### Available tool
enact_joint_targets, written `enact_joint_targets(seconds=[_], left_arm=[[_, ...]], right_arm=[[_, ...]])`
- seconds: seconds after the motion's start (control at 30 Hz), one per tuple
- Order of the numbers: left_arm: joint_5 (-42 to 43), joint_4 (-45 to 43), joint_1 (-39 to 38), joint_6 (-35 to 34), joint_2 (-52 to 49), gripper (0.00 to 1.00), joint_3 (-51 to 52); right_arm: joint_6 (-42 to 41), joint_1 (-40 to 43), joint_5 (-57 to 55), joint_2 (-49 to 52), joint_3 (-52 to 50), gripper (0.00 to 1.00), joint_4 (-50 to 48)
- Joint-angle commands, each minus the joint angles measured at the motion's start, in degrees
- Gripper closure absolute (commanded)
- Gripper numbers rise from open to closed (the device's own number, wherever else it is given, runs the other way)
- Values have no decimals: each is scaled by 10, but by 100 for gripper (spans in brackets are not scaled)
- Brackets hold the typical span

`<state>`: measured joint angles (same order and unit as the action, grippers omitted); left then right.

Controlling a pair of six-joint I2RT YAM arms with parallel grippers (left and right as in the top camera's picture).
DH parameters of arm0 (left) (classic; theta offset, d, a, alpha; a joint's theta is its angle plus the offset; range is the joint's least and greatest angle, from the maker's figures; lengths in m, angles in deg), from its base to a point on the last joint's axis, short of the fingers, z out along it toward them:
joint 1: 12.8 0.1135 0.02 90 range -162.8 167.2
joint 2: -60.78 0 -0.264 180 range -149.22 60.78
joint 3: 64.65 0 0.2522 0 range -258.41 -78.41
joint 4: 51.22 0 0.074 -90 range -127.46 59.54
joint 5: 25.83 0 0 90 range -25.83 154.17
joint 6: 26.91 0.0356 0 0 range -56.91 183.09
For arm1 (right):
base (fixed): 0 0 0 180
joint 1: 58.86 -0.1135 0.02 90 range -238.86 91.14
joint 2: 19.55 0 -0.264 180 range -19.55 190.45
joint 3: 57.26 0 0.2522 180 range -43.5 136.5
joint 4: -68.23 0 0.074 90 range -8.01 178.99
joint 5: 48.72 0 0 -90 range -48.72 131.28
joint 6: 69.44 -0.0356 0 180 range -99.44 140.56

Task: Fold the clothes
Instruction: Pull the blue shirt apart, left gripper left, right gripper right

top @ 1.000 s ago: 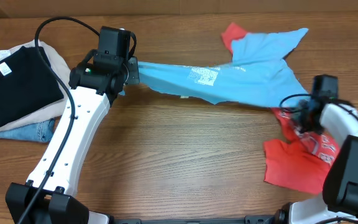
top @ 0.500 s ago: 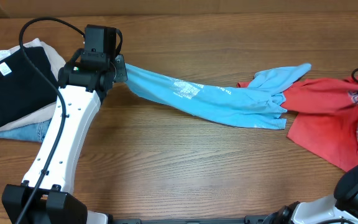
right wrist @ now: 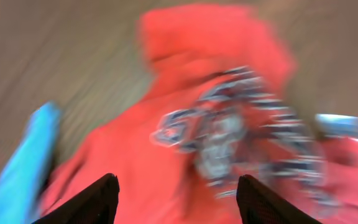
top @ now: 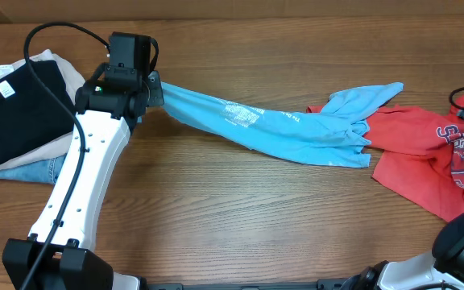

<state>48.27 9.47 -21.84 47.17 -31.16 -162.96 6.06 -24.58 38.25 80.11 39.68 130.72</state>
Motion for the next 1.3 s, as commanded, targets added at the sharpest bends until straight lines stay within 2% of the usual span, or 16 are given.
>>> enact_joint_targets(seconds=[0.0, 0.3, 0.4, 0.67, 0.77, 0.8, 0.87, 0.93, 1.07, 1.27], left_arm=[[-21, -4, 8, 7, 5, 94, 0], [-20, -2, 8, 7, 5, 93, 0], [-20, 0, 8, 7, 5, 92, 0], [-9, 4, 8, 7, 5, 92, 0], [3, 5, 8, 7, 5, 91, 0], [8, 4, 8, 7, 5, 91, 0], [9, 4, 8, 7, 5, 91, 0], [9, 4, 8, 7, 5, 90, 0], [9, 6, 8, 7, 5, 89, 0], [7, 9, 8, 7, 5, 89, 0]], right_arm=[[92, -19, 156, 10, 4, 36, 10], [118, -103, 142, 92, -20, 28, 22], [117, -127, 104, 128, -22, 26, 21], [113, -151, 51, 201, -22, 27, -4], [113, -151, 47, 208, -22, 33, -11], [113, -151, 43, 208, -22, 41, -12], [113, -151, 28, 208, -22, 70, -13], [113, -150, 22, 208, -22, 94, -10], [62, -139, -21, 206, -9, 96, 10], [5, -95, -90, 179, 93, 96, 87]])
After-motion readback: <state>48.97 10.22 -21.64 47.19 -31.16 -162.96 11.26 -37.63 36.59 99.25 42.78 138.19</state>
